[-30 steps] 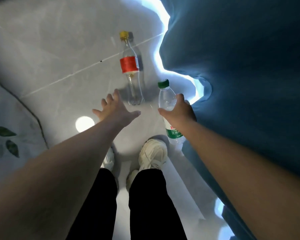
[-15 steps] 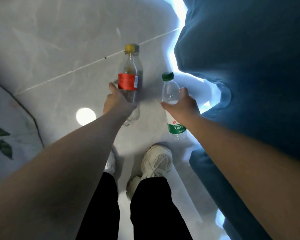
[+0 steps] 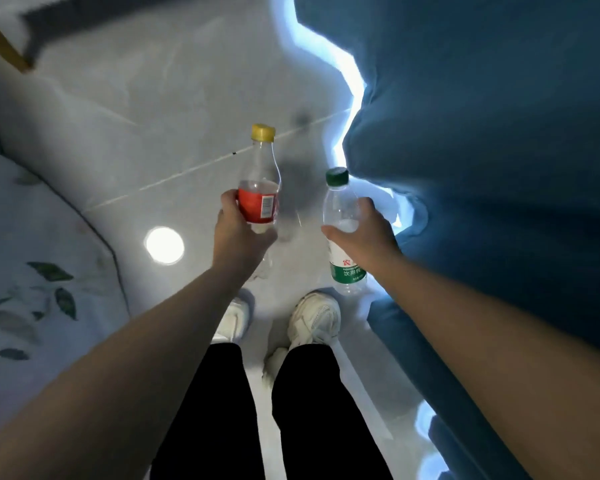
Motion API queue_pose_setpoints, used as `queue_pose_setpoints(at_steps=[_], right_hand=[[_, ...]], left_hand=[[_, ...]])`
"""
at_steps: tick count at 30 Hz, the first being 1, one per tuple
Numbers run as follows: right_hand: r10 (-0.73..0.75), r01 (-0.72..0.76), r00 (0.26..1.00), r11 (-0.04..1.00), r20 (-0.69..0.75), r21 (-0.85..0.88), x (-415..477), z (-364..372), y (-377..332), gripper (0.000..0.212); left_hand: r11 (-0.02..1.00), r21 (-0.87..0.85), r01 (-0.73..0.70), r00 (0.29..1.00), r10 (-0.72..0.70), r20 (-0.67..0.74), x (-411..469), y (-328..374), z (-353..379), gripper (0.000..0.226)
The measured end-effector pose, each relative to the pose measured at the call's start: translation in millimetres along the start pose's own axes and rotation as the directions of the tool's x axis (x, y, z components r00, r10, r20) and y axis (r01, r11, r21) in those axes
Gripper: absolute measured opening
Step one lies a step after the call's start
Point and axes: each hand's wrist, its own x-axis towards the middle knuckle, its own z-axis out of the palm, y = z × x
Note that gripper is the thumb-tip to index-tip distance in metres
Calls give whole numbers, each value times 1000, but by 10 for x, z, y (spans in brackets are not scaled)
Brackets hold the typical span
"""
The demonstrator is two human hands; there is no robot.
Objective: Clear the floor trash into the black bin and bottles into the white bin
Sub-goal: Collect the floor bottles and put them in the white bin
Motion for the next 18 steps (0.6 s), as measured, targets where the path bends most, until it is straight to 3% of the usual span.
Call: queue_pose_setpoints(at_steps=[6,10,13,18], right_hand=[[-83,88,996,985,-42,150,-1309,-788,-1035,66],[-197,203,979,968,-57,145,-2474,-1368,-1981,67],[-246,264,964,933,-106,242,-3452,-1769,-2570,61],[-358,407,910,869,-209,281,-4703,-2205,-2947,59]], left_hand=[[987,-70,-144,990,143,-11,-905,1052,-1544,74],[967,-55,-247,968,244,-60,-1692,1890,-2666,75],[943,-79,-324,944,315,-101,-2422,2431,-3366,72],[885,-130,-446,890,425,-164,-3478,3083,-4084,64]])
